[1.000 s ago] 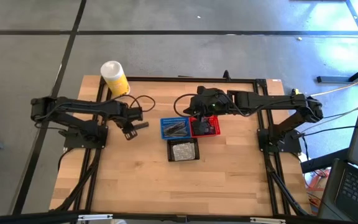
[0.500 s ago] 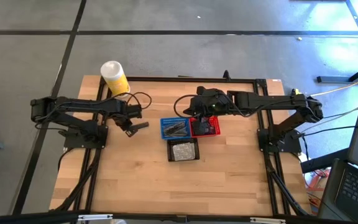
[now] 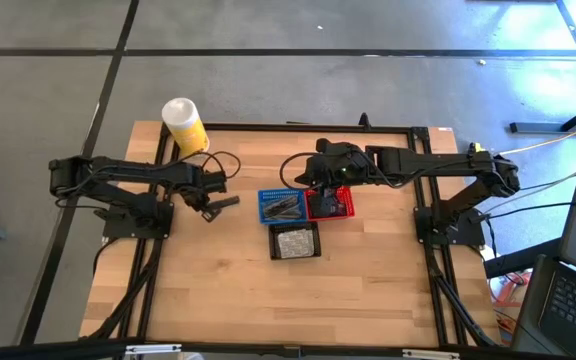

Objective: Pick & Place Travel size toiletries
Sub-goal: Put the black comb into the blue bin

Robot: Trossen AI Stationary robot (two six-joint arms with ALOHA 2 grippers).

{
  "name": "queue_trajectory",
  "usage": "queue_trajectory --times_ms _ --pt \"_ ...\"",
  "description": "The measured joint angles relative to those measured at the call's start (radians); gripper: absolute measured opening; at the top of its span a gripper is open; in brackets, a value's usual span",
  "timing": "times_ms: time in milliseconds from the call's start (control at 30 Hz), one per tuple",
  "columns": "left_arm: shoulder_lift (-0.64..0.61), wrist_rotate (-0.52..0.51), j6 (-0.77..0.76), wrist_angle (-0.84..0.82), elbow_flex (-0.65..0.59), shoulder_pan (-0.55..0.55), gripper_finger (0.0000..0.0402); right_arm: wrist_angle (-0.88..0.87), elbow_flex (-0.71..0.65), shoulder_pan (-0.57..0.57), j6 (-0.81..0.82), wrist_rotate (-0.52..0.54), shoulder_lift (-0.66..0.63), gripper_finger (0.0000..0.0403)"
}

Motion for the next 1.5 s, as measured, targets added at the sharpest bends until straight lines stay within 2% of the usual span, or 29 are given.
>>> queue_trajectory --times_ms 200,533,767,1100,1333,1400,1500 --pt "0.001 0.06 -0.02 0.107 -0.09 0.0 0.0002 0.003 0.0 0.0 -0.008 0.003 0.0 0.0001" --pt "-0.003 -0.014 -0.036 0.103 -0.091 0.0 0.0002 0.003 0.0 0.0 -0.008 0.003 0.0 0.0001" --pt "-0.001 -0.015 -0.048 0.15 -0.096 0.0 0.0002 0.004 0.0 0.0 -0.01 0.002 0.0 0.0001" --pt "0.088 -0.013 -0.037 0.151 -0.095 0.0 0.0002 0.003 0.0 0.0 -0.01 -0.001 0.0 0.0001" --pt "0.095 -0.005 -0.028 0.153 -0.096 0.0 0.0002 0.003 0.0 0.0 -0.01 -0.002 0.0 0.0002" --pt "0.095 -0.002 -0.027 0.153 -0.096 0.0 0.0002 0.003 0.0 0.0 -0.009 -0.021 0.0 0.0003" --pt "0.096 0.009 -0.019 0.153 -0.096 0.001 0.0002 0.003 0.0 0.0 -0.009 -0.114 0.004 0.0003"
